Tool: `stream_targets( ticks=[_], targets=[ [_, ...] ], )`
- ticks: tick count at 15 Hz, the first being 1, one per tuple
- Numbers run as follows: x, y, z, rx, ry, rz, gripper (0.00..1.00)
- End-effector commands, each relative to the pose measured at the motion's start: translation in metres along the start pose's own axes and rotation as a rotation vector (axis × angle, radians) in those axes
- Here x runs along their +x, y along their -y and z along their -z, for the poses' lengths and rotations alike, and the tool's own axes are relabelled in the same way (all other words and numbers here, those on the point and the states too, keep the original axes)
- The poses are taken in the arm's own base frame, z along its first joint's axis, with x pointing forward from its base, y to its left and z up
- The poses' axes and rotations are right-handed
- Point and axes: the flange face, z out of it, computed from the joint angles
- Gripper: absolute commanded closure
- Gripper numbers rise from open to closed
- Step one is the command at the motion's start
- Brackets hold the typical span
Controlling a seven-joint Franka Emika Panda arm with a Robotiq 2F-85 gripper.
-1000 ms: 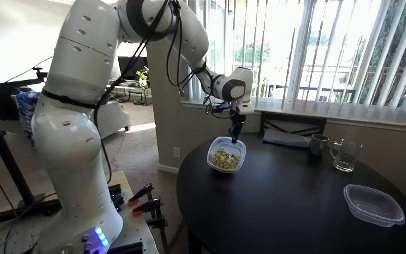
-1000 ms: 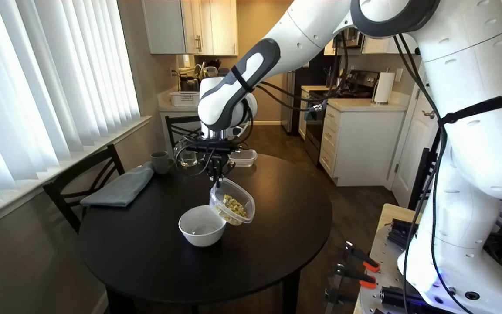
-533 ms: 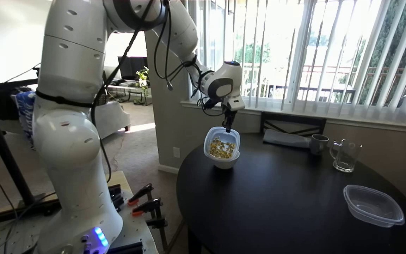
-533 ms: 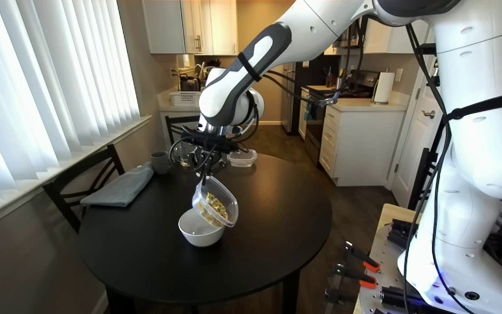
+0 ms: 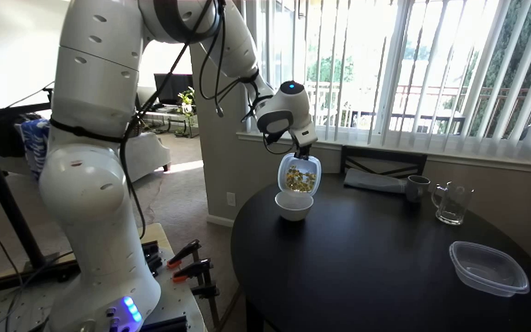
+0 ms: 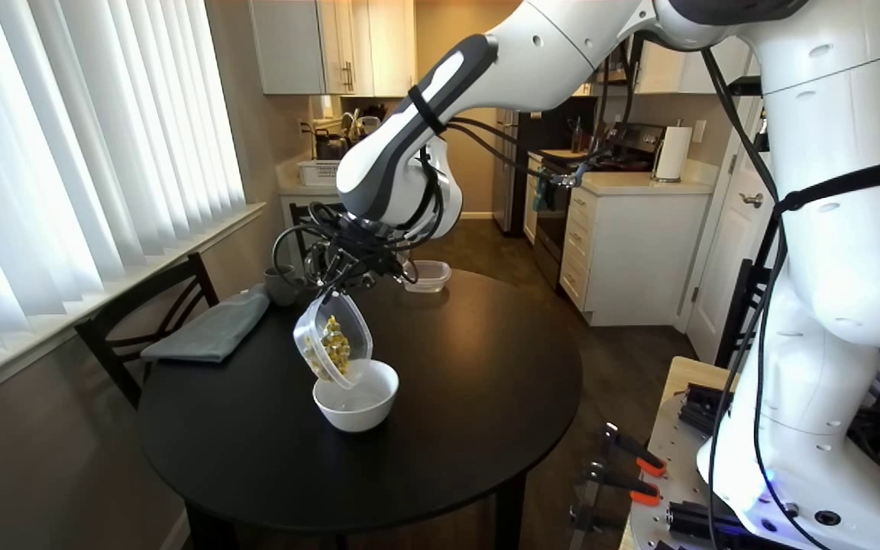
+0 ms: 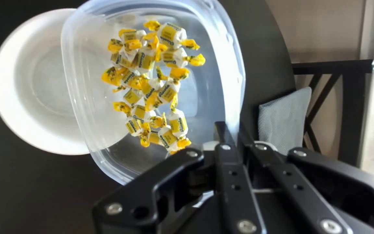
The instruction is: Pour the lunchbox's contents into the bowl
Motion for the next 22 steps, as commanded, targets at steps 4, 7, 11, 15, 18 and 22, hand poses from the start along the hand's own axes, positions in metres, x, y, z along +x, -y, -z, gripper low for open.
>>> stream_targets(
  ticks=[4,7,11,15,18,22],
  targets=[
    [0.001,-0.001,0.009,0.106,0.042,-0.013,0.95],
    [0.001,0.0,0.017,0.171,0.056,0.006,0.95],
    [0.009,-0.005,0.021,0.219,0.091,0.024,0.95],
    [0.024,-0.016,0.019,0.251,0.105,0.048,0.95],
    [0.034,-0.024,0.016,0.277,0.123,0.057,0.95],
    [0.037,-0.039,0.01,0.296,0.172,0.048,0.95]
  ],
)
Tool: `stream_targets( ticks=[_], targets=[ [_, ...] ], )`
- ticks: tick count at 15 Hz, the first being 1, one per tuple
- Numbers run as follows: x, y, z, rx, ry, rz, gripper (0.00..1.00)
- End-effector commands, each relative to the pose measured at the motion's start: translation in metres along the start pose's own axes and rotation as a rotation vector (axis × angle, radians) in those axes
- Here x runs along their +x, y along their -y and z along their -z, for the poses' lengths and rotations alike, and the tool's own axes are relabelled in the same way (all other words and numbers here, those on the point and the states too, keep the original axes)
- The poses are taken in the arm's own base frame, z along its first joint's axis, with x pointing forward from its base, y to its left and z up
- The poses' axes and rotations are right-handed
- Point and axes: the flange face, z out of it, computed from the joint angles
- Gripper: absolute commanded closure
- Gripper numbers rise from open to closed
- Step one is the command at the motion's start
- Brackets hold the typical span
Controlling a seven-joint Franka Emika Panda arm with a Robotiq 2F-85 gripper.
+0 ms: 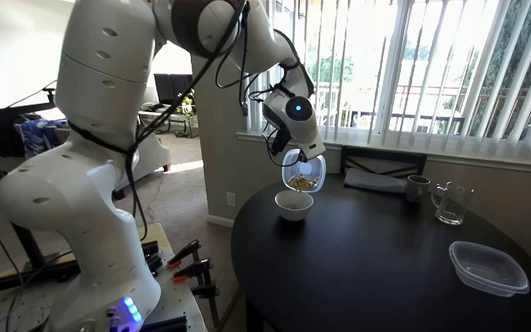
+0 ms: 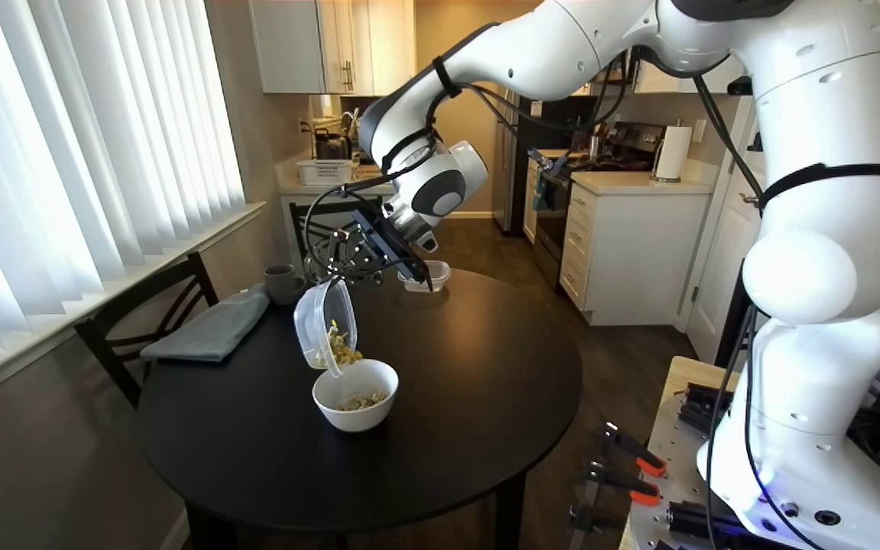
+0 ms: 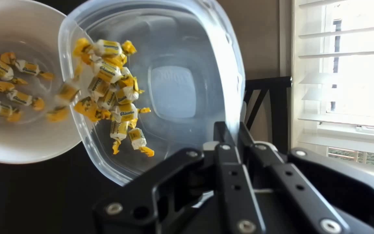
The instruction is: Pour the lunchbox's contents into the bowl
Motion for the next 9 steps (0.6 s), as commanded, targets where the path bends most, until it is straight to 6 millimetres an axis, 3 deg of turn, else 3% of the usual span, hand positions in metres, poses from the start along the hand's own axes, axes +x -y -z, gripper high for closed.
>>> stream_targets(
  ticks=[1,9],
  targets=[
    [-0.0004,-0.0089,-0.0009,0.038,0.051,0.0,0.95],
    [-0.0012,-0.0187,-0.0035,0.092,0.098,-0.004,0.95]
  ],
)
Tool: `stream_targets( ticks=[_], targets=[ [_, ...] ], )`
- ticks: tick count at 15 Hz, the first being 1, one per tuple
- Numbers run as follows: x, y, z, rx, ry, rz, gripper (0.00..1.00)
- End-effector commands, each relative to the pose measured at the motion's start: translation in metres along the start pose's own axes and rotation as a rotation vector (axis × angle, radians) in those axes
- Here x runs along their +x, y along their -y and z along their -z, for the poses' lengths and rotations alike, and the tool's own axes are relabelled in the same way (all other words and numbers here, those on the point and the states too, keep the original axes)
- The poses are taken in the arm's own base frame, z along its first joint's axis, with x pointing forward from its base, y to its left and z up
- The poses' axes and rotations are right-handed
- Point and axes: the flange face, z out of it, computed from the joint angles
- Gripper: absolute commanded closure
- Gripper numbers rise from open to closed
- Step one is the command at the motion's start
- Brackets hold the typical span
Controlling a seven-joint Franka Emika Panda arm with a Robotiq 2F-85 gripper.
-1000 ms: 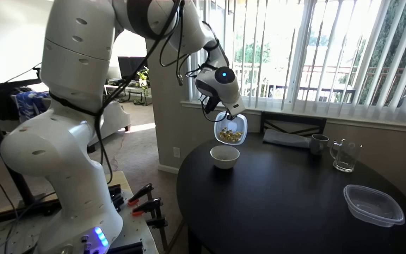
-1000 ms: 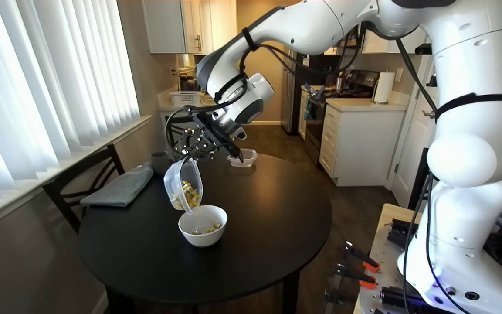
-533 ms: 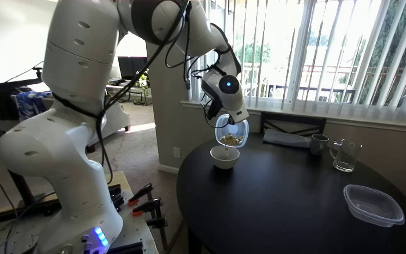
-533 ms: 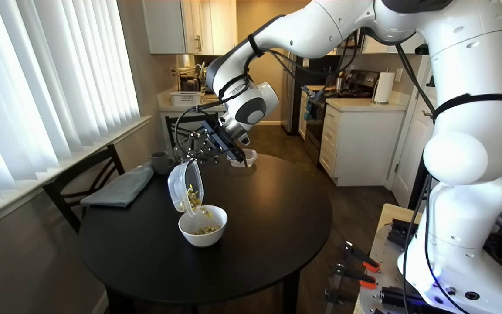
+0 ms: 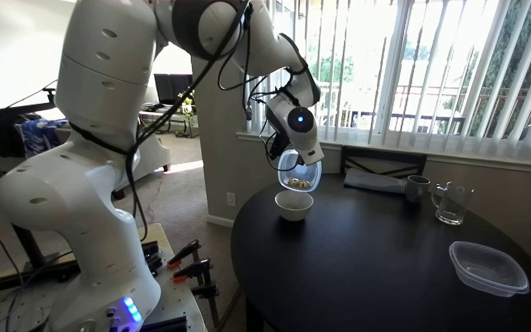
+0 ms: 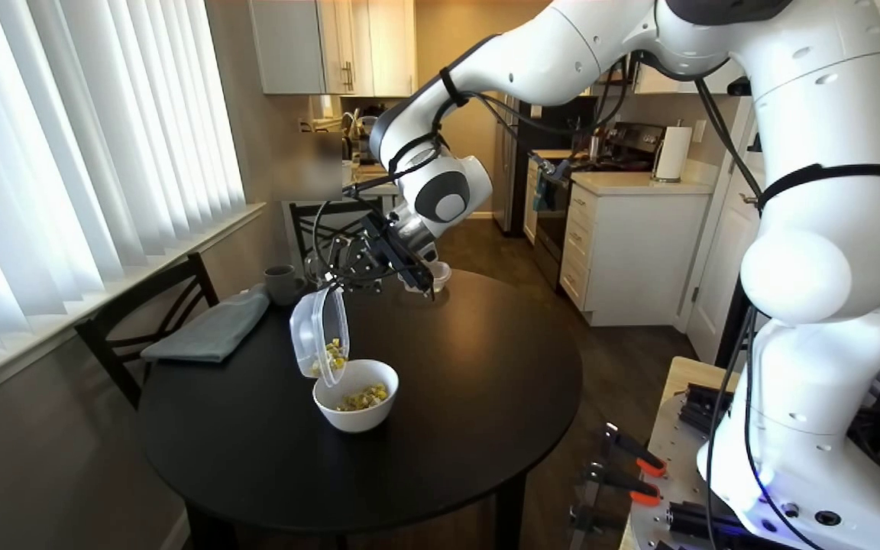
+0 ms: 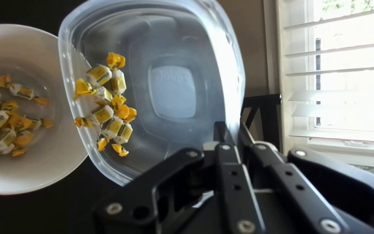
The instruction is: Pour the lunchbox's contents into the bowl
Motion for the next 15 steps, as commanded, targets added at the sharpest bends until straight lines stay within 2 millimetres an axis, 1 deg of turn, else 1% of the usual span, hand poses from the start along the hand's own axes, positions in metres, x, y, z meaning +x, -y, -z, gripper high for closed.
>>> stream_targets(
  ticks=[1,3,7,11,15],
  targets=[
    [-0.001,-0.005,0.003,0.042,0.025,0.004,0.95],
    [0.001,-0.005,0.003,0.062,0.017,-0.002,0.95],
    [0.007,-0.001,0.01,0.156,-0.044,-0.035,0.95],
    [0.011,-0.009,0.009,0.213,-0.051,-0.058,0.95],
    [0.013,-0.013,0.01,0.247,-0.056,-0.076,0.95]
  ],
)
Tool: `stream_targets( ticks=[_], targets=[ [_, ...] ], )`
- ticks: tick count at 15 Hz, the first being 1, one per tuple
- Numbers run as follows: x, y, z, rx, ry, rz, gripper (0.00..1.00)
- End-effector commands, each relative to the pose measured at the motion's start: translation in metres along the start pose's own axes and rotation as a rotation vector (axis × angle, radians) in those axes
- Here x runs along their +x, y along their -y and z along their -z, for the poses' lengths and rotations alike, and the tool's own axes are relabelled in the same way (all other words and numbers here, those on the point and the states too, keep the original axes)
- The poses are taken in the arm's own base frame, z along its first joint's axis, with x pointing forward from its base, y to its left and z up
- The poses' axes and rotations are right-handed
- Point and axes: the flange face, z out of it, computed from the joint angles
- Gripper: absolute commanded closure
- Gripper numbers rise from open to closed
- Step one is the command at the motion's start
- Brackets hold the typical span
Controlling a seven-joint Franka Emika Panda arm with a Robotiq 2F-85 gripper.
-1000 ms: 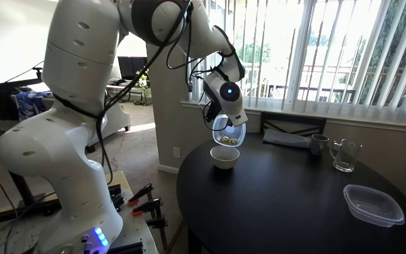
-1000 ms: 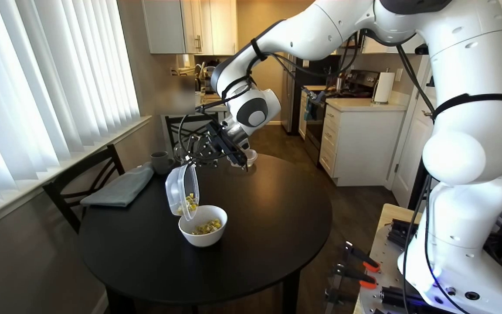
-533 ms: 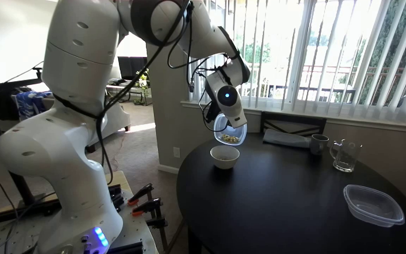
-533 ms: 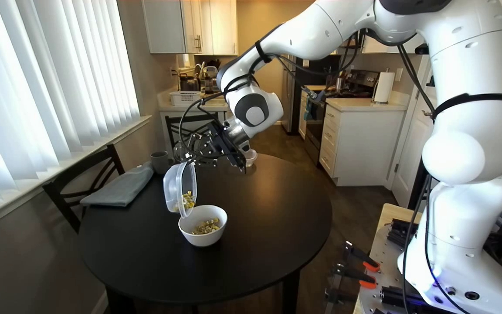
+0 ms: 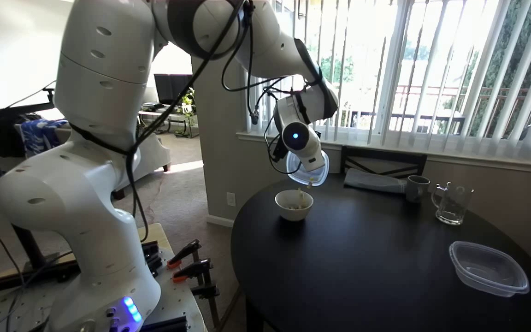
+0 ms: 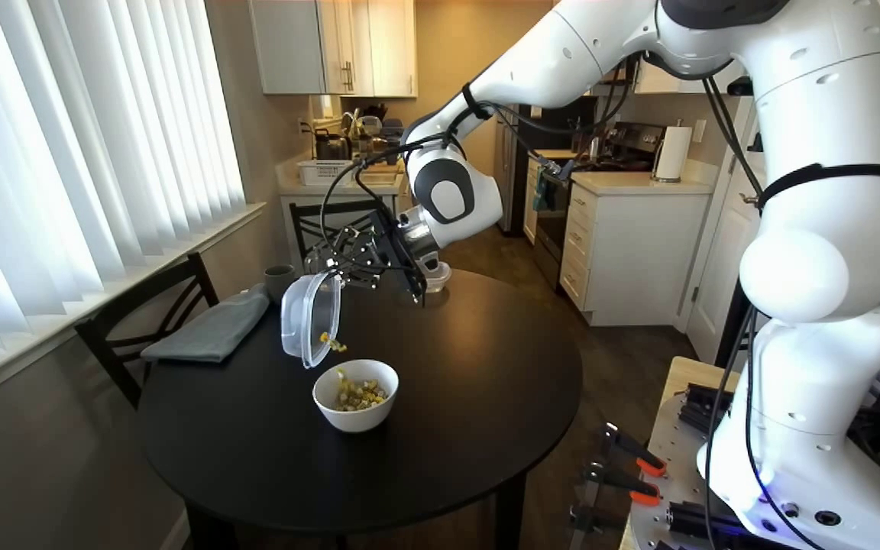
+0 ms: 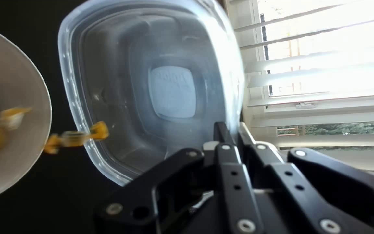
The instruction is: Pour the lunchbox's contents into the bowl
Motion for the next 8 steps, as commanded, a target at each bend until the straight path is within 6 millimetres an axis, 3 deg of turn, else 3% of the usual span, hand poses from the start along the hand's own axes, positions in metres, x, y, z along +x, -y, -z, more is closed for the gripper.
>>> stream_targets(
  ticks=[1,8],
  targets=[
    [-0.0011,-0.0018,0.0052,0.048,-0.003,-0.002,0.95],
    [0.0004,-0.0038,0.0059,0.052,-0.017,-0.018,0.95]
  ],
)
